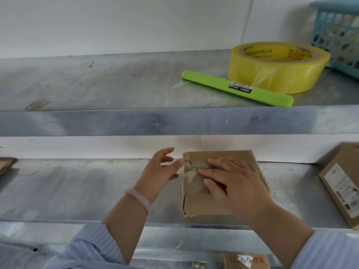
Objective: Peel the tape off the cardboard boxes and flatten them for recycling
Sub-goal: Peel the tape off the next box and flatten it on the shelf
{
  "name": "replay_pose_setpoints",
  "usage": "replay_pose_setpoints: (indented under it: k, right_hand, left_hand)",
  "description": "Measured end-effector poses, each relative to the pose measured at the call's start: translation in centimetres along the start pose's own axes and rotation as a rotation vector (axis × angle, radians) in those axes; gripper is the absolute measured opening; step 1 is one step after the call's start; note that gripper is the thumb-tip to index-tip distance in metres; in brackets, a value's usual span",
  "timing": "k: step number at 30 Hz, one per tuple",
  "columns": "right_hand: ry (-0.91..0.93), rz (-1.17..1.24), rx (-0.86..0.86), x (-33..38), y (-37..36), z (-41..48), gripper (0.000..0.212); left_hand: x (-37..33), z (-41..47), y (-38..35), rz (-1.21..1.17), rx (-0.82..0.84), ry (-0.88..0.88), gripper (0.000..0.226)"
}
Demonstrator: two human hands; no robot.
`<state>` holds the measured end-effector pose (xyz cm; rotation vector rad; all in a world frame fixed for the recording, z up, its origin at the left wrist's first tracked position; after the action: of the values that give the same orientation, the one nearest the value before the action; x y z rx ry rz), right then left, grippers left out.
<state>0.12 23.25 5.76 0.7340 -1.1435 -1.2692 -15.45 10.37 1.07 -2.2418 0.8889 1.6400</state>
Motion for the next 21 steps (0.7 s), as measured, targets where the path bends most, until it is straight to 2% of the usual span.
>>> replay_pose_setpoints:
  k: [1, 3, 8, 13, 21]
  right_hand:
    - [-0.011, 0.021, 0.009, -0.3, 0.0, 0.4, 0.041]
    - [-0.031, 0.031, 0.028, -0.9, 0.0, 0.9, 0.039]
    - [-0.024, 0.068, 0.025, -1.3, -0.2, 1.0, 0.039]
    - [0.002, 0.110, 0.012, -1.2, -0.1, 1.1, 0.034]
    - [0.023, 0.172, -0.011, -0.7, 0.1, 1.3, 0.021]
  left_hand:
    - [1.0, 0.4, -0.4, -0.083, 0.058, 0.118, 0.037]
    - [1.9, 0.8, -1.3, -0.066, 0.139, 0.233, 0.038]
    - [1.0, 1.5, -1.8, -0.043, 0.107, 0.207, 0.028]
    - [0.3, 2.3, -1.4, -0.125, 0.160, 0.190, 0.026]
    - [0.6, 4.0, -0.7, -0.138, 0.282, 0.425, 0.013]
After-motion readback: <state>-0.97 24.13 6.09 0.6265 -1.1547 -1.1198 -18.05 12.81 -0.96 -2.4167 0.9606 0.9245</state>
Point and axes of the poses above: each hand's wrist, its own z-axis towards the middle knuckle, its own y-axis out of the back of the hand, x = y × z, the point moved 7 cm from there along z, towards the middle knuckle, and after that the axes turned 10 degrees about y, right-handed, at the moved point
